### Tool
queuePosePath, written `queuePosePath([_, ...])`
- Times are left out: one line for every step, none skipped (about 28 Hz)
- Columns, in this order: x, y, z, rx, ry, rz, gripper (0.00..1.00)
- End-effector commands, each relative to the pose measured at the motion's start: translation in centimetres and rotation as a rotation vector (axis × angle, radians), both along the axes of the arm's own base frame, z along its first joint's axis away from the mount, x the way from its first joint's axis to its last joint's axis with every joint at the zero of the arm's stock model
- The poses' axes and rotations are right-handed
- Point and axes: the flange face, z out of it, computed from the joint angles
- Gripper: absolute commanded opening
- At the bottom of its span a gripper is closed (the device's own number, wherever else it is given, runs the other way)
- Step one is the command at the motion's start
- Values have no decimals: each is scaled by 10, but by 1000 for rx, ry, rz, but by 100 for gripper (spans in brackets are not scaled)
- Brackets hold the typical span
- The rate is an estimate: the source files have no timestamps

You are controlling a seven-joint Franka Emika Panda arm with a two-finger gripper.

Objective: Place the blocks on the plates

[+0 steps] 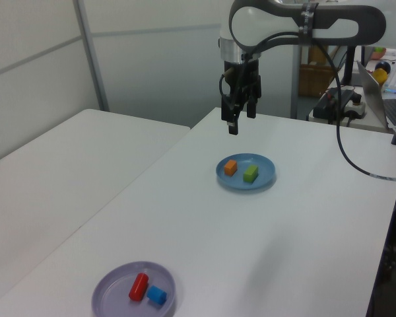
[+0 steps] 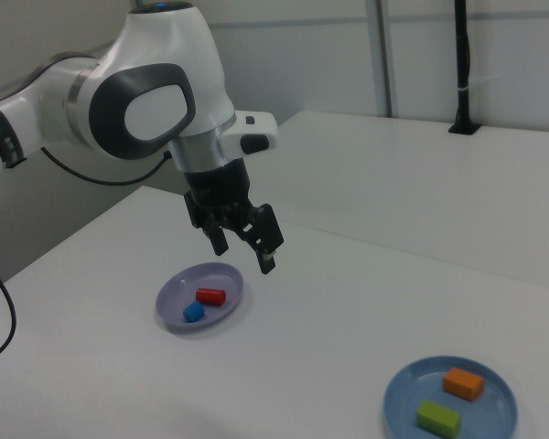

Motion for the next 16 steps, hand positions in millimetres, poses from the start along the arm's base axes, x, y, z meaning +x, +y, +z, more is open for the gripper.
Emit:
queuePosePath([3,2,2,19,6,-10,100])
queuePosePath([2,1,1,19,8,-12,100])
queuePosePath([3,1,2,19,5,-12,100])
queuePosePath([3,1,2,19,5,-12,100])
queuePosePath([3,1,1,19,6,-12,100])
queuePosePath([2,1,1,19,8,-12,100])
queuePosePath([3,1,1,19,6,-12,100])
queuePosePath([3,1,1,19,6,-13,100])
queuePosePath([3,0,0,19,8,-15,100])
queuePosePath([2,-1,1,19,6,-16,100])
queuePosePath([2,-1,1,19,6,-16,100])
queuePosePath([3,-1,0,19,8,-16,100])
queuePosePath([3,-1,1,19,6,-16,100])
queuePosePath([4,-1,0,19,8,-16,100])
queuePosePath([5,-1,-2,19,11,-15,100])
queuePosePath([5,0,-3,19,14,-13,100])
